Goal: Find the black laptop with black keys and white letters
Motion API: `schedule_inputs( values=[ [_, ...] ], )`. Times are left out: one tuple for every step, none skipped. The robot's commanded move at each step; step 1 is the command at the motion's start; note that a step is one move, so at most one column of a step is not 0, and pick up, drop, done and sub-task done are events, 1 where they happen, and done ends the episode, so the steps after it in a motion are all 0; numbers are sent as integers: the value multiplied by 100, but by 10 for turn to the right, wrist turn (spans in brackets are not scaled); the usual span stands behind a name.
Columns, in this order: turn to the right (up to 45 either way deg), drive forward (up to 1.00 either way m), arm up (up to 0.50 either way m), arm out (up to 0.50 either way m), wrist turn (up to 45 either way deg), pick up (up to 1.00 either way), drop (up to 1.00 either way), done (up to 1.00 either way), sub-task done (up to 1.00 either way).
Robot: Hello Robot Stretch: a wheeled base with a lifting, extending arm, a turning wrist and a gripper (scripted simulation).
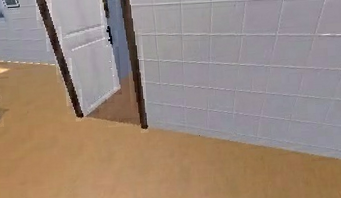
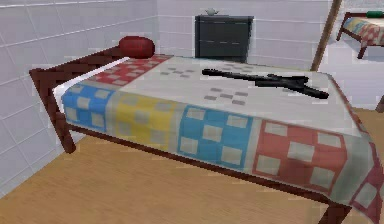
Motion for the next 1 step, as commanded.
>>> schedule_inputs(
  values=[
    [30, 0, 0, 0, 0, 0, 0, 0, 0]
  ],
)
